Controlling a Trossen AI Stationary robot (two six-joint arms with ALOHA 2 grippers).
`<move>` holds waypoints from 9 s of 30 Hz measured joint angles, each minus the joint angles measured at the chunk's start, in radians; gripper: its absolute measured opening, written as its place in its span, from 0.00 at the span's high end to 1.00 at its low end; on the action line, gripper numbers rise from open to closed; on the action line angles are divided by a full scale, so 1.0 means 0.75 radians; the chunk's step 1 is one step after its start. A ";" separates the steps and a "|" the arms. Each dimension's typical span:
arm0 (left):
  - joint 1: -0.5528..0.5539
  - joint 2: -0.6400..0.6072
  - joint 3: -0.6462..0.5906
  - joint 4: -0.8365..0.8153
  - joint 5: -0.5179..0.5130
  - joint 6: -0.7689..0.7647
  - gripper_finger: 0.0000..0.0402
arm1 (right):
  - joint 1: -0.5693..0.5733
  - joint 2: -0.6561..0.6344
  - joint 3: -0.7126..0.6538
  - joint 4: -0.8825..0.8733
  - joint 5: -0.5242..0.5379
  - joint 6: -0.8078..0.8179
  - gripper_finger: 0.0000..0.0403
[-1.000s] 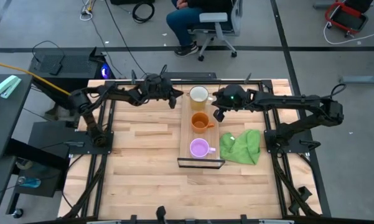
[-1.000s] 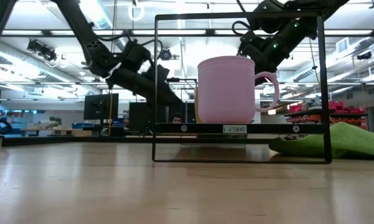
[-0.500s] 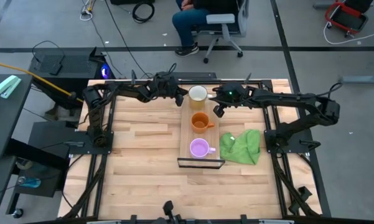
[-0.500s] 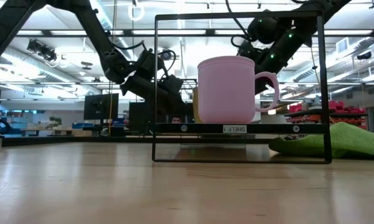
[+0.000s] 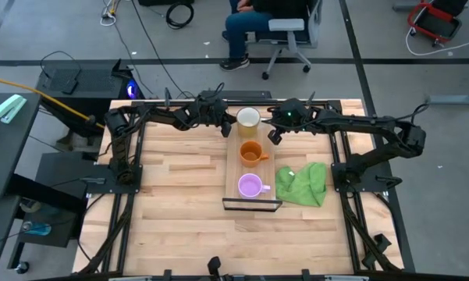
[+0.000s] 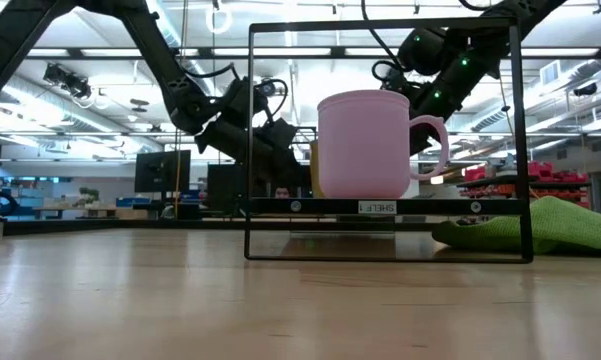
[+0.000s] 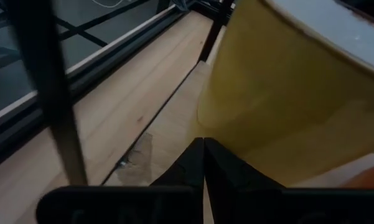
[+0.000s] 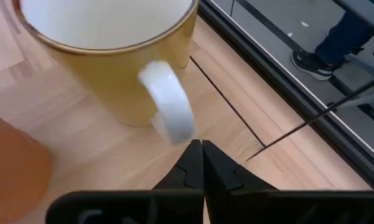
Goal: Stack small to large cups/mugs on shelf
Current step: Put the yellow mug on the shelf, then return to Home Position
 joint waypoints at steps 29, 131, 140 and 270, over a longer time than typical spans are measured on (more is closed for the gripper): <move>-0.013 0.000 -0.002 -0.001 0.127 -0.041 0.97 | 0.004 -0.001 0.000 -0.020 0.005 0.037 1.00; -0.144 -1.475 -0.002 -1.375 -0.389 0.180 0.95 | 0.862 -0.729 0.393 -0.630 0.173 0.435 0.97; -0.146 -1.605 -0.001 -1.465 -0.388 0.148 0.94 | 0.861 -0.735 0.422 -0.571 0.107 0.415 0.97; -0.077 -2.547 -1.268 -0.700 -0.718 0.387 0.92 | 0.457 -1.764 -1.069 0.488 -0.235 -0.179 0.97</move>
